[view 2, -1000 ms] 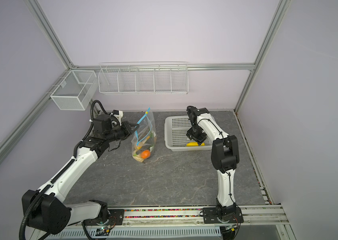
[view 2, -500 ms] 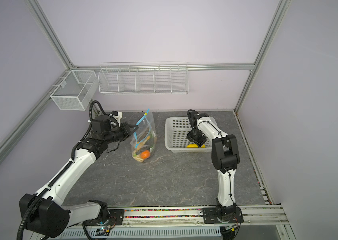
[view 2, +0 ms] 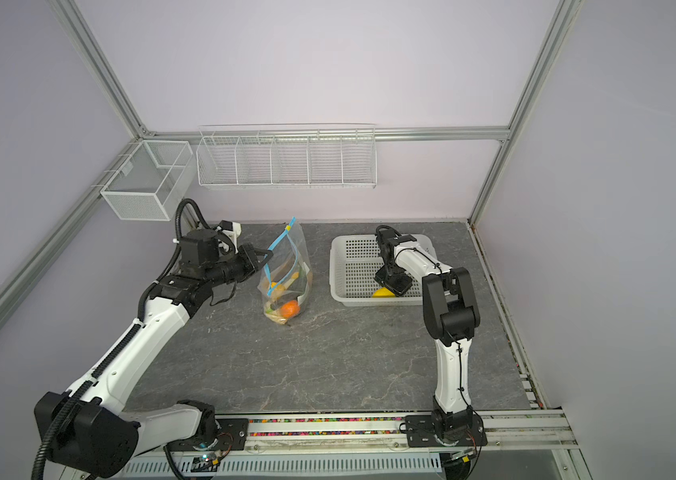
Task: Place the food in the zip-top bag and seal the zipper
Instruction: 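Lower the right gripper onto the yellow fruit and close on it, then lift the yellow fruit with the right gripper and carry it to the bag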
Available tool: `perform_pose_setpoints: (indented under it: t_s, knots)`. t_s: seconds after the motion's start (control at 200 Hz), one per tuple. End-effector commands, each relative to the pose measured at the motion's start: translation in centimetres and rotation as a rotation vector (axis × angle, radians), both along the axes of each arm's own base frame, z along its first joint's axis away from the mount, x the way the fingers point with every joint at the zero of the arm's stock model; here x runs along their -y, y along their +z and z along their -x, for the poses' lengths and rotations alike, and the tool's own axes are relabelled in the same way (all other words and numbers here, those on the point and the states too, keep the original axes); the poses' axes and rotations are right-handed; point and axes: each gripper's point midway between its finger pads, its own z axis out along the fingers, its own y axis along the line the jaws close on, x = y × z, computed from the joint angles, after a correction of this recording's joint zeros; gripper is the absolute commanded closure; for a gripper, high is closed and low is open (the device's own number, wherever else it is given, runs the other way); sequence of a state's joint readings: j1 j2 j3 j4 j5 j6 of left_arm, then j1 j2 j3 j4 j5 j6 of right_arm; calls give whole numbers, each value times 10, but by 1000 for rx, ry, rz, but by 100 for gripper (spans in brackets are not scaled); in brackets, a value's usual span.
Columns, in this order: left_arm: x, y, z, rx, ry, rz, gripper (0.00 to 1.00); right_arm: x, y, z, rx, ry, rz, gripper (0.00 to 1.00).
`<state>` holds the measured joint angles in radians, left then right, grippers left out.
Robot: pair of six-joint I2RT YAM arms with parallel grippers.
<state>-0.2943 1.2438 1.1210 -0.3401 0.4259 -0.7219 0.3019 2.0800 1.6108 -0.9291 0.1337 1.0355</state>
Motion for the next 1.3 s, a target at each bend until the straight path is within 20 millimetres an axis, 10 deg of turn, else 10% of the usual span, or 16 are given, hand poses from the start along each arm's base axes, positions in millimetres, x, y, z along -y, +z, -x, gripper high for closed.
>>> perform_pose_setpoints:
  t_s: [0.0,1.294]
  knots:
    - [-4,4,-4,2,13,-30,100,-1,-11,-4,4,6,9,35]
    - [-3,-7,-9,-28,6,13,100,-1,-5,-52,203,292,146,46]
